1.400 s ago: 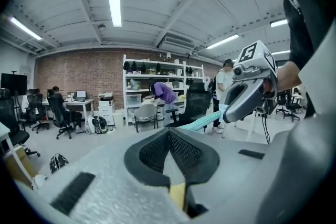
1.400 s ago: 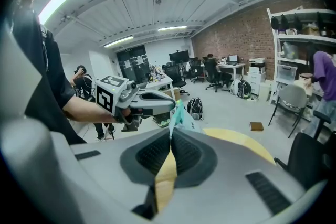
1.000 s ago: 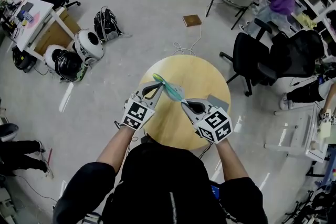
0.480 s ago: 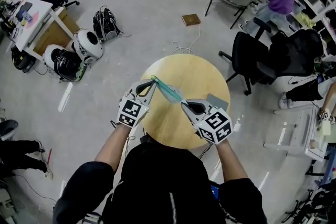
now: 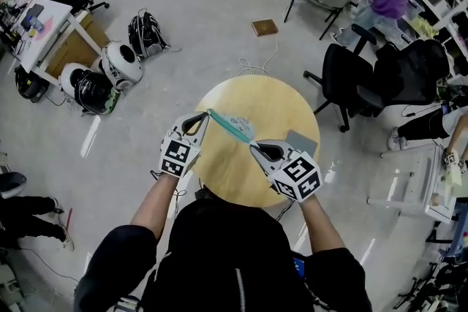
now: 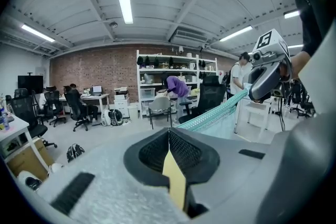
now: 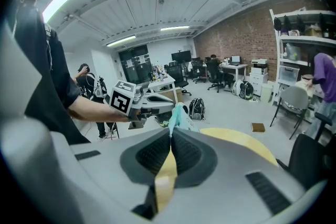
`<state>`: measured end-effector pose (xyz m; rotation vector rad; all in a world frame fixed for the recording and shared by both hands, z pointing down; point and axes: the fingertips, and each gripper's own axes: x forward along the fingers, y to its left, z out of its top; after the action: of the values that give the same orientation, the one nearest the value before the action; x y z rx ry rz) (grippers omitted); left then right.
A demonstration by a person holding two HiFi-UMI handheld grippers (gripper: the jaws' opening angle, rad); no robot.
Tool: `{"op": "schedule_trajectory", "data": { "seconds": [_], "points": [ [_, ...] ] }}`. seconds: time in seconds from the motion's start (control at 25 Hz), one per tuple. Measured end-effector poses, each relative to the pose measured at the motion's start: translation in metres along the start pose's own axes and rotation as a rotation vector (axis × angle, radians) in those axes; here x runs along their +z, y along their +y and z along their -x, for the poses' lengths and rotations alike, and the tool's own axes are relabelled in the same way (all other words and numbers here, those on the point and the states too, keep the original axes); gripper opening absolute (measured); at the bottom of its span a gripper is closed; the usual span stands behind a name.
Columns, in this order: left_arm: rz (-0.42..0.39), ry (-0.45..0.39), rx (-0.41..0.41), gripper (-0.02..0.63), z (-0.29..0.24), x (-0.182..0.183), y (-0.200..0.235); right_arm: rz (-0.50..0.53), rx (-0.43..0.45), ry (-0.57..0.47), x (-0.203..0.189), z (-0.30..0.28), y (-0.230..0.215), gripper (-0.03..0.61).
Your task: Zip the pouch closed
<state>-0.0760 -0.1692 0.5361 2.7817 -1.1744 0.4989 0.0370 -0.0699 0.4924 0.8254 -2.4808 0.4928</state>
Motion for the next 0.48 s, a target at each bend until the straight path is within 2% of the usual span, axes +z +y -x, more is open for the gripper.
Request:
{"op": "schedule_trajectory", "data": {
  "seconds": [0.2, 0.28, 0.48],
  "points": [
    [0.005, 0.02, -0.041, 0.031, -0.003, -0.006, -0.011, -0.047, -0.022, -0.025, 0.0, 0.006, -0.015, 0.011],
    [0.015, 0.034, -0.043, 0.061, -0.002, -0.01, -0.011, -0.066, -0.034, -0.027, -0.002, 0.007, -0.02, 0.011],
    [0.036, 0.025, -0.041, 0.067, 0.0, -0.004, -0.012, -0.082, -0.081, -0.032, -0.009, 0.005, -0.032, 0.011]
  ]
}}
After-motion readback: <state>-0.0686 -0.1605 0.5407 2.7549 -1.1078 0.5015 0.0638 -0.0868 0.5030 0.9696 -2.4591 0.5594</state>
